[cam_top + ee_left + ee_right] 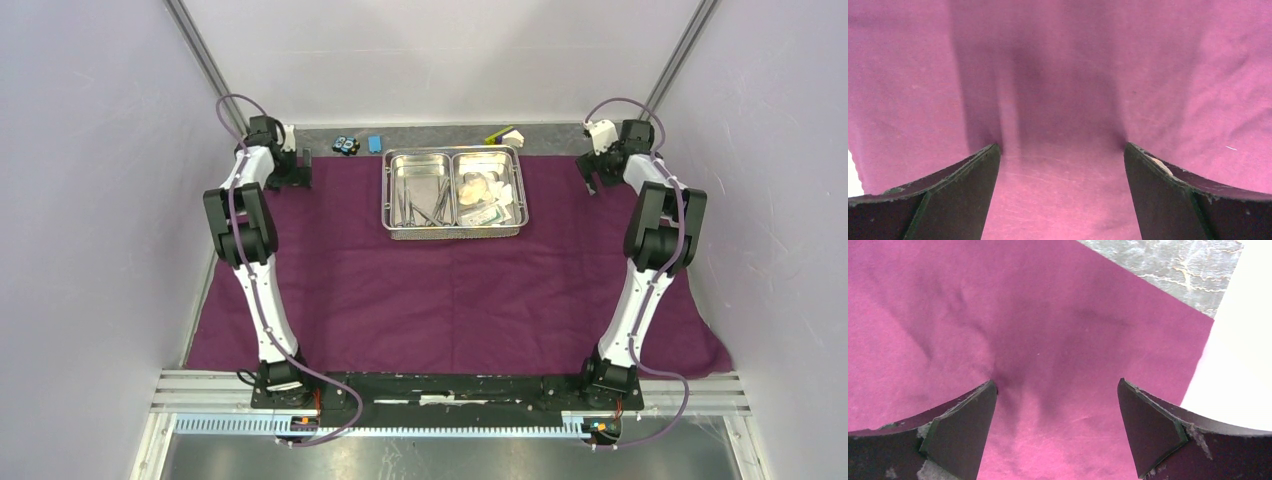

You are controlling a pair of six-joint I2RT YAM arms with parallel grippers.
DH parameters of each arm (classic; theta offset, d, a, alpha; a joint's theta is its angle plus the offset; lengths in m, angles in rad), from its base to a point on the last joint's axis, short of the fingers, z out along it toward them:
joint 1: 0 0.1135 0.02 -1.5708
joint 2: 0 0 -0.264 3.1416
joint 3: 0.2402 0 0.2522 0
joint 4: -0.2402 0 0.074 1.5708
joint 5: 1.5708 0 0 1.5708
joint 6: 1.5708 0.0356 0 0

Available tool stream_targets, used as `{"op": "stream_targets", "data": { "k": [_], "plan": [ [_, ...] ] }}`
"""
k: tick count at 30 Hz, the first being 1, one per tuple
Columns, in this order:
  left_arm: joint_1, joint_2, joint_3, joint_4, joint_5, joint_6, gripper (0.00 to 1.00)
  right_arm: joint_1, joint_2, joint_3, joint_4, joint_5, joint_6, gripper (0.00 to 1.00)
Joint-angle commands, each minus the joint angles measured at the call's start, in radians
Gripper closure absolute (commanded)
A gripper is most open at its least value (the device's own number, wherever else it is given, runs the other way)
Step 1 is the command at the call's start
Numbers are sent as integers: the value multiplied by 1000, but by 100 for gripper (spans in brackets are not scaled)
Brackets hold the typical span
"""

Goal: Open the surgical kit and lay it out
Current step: Smooth out the surgical kit at the center of the board.

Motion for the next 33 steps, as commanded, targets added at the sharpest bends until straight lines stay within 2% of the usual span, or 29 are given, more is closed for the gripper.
{"op": "stream_targets", "data": {
  "k": [1,7,10,13,17,21,25,28,33],
  "plan": [
    [35,48,67,-88,-47,-13,0,-6,42,58,-5,94,-28,2],
    [63,-34,30,-51,-27,-29,0,-9,-70,-10,-2,66,-41,2],
    [91,-131,-16,-36,14,-30,0,-21,-196,-114,-2,41,-73,2],
    [103,-269,-130,3,75,-2,0,-33,-367,-245,-11,-26,-118,2],
    [101,-470,-352,39,161,90,0,-34,-572,-437,-94,-125,-220,2],
    [101,-665,-630,14,240,293,0,-34,-731,-629,-202,-145,-360,2],
    [103,-856,-890,-4,217,499,0,-33,-875,-831,-237,-108,-473,2],
    [103,-972,-1058,-4,195,596,0,-35,-945,-951,-236,-92,-520,2],
    [104,-1068,-1210,-1,140,675,0,-61,-983,-1066,-238,-81,-583,2]
  ]
}}
